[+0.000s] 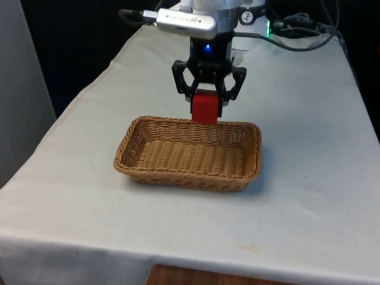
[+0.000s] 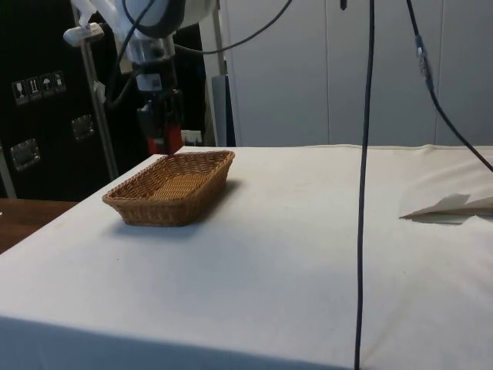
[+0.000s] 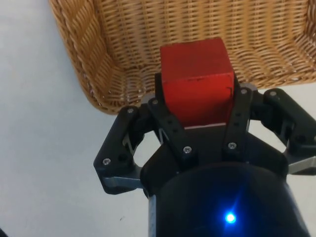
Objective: Pick up the cube and place it into the basket.
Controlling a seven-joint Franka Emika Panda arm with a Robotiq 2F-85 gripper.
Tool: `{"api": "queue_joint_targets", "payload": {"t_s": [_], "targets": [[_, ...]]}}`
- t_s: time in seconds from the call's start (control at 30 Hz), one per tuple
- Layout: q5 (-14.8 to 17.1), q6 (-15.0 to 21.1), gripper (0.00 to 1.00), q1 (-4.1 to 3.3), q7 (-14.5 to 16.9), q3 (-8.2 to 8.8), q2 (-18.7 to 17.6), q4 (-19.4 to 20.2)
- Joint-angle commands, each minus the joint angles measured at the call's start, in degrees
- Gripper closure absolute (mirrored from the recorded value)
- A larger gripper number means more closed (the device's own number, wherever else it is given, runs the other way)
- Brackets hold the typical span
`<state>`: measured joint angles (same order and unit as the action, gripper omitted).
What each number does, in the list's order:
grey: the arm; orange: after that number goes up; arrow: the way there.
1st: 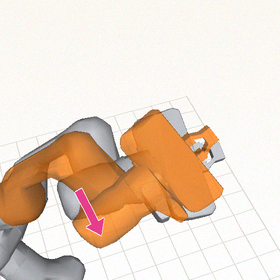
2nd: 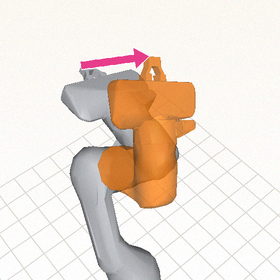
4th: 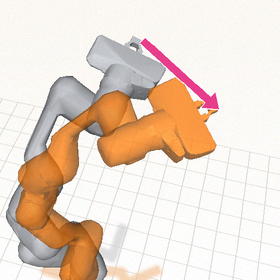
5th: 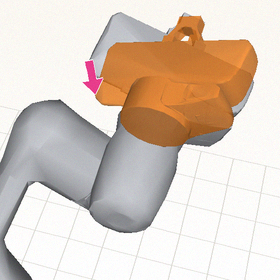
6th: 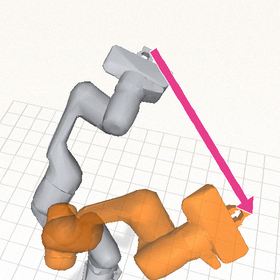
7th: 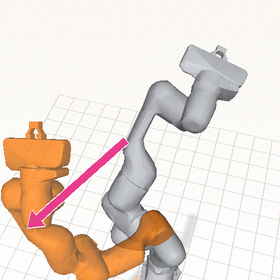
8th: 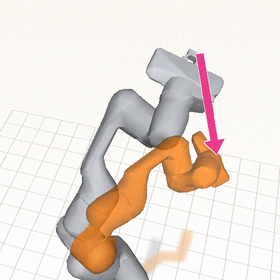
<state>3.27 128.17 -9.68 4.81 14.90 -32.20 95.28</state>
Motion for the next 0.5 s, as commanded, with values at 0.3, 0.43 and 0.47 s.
{"api": "queue_joint_targets", "payload": {"t_s": [0.3,0.43,0.47], "targets": [[1.38,0.86,1.0,0.4,0.4,-0.34,-3.44,-2.29],[1.66,1.32,1.0,0.46,0.46,-0.34,-4.3,-2.75],[1.72,1.49,1.0,0.46,0.46,-0.34,-4.53,-2.81]]}}
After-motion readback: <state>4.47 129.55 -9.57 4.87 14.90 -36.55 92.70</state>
